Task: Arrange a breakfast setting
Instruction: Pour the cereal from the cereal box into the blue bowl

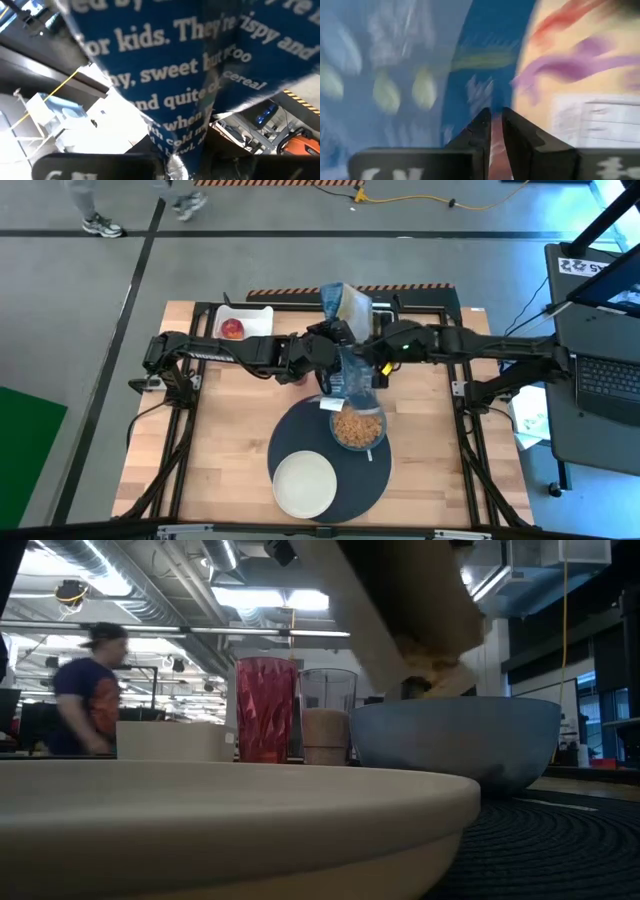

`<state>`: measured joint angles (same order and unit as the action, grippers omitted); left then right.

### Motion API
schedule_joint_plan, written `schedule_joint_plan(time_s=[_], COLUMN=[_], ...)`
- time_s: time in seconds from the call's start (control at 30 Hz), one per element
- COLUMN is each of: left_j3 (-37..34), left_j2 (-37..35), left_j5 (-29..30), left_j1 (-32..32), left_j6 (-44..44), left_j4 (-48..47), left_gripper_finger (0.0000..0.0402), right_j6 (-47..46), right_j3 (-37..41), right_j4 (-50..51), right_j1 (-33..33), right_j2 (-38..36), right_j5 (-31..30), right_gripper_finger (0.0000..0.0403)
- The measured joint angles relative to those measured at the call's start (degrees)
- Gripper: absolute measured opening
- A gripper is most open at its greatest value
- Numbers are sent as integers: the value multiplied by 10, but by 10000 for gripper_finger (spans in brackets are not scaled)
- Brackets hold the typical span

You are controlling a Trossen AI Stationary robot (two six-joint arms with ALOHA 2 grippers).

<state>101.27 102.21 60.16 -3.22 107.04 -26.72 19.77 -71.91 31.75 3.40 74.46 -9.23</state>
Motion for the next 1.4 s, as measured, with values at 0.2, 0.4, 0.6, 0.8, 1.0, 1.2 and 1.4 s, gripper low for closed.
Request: schedule_joint_plan(time_s=[0.2,0.4,0.6,0.8,1.0,1.2,1.4], left_j3=[0,0,0,0,0,0,0], left_j2=[0,0,0,0,0,0,0], left_j5=[-4,-6,-6,-9,-12,-14,-14], left_j1=[0,0,0,0,0,0,0], left_j6=[-4,-4,-6,-6,-16,-19,-34], left_j4=[-1,-1,-3,-5,-11,-12,-13], left_gripper_finger=[38,39,39,39,39,39,39], right_j6=[0,-18,-1,-13,-18,-16,-41], right_j3=[-8,-9,-9,-14,-14,-7,2], right_j4=[-1,-3,21,19,21,48,28], right_j1=[0,-12,-24,-23,-23,-24,-25], right_j2=[-2,-14,-1,-6,-25,-4,-6], right_j5=[-3,-33,-28,-11,-81,-9,-20], right_gripper_finger=[50,50,50,50,50,50,50])
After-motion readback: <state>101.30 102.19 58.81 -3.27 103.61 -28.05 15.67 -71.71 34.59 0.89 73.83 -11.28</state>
